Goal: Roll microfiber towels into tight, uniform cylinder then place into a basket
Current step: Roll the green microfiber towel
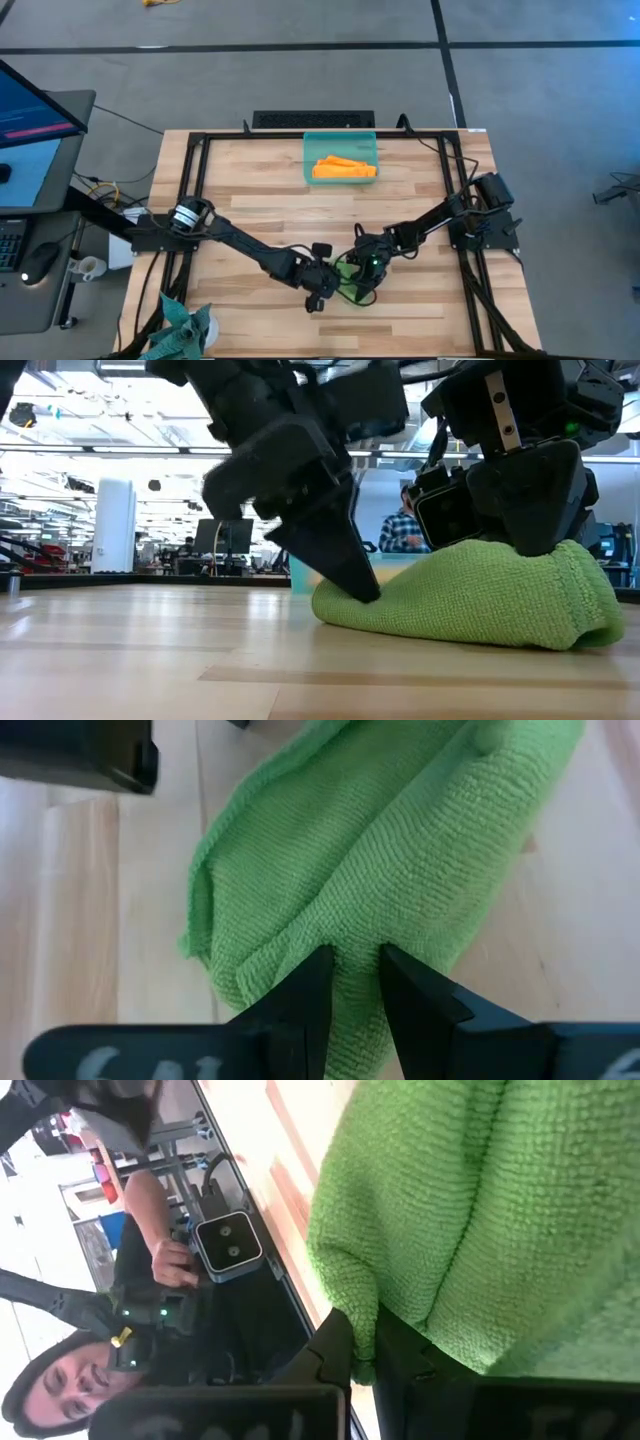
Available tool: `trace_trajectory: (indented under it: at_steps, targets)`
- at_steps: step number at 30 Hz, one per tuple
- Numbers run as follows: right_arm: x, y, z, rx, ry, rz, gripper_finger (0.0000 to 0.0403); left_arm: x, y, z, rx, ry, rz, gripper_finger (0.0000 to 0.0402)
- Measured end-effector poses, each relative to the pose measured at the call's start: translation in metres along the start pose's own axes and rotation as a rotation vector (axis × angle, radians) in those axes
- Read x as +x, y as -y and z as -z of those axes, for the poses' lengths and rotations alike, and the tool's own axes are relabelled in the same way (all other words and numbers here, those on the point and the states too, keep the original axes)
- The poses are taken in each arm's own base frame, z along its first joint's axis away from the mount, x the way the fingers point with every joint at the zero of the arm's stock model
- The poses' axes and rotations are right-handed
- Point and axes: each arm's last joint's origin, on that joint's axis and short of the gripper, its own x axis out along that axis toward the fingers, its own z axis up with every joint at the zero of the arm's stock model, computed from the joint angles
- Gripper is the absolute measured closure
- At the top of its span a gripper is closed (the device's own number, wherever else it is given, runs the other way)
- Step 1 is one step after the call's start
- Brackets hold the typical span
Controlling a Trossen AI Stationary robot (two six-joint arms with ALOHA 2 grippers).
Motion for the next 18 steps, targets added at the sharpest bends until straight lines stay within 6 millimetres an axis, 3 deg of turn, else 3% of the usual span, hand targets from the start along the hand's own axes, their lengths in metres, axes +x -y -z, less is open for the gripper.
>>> trace_trajectory:
  at_steps: [8,18]
  targets:
    - [0.0065,-0.003,0.0087,-0.045,-0.014,0.002,0.0356,0.0121,0.001,0.0061,-0.015,-0.037,0.02,0.0319]
    - [0.009,-0.0036,0.0099,-0.057,0.045,0.044,0.0269,0.0122,0.0033,0.0074,-0.044,-0.046,0.024,0.0319]
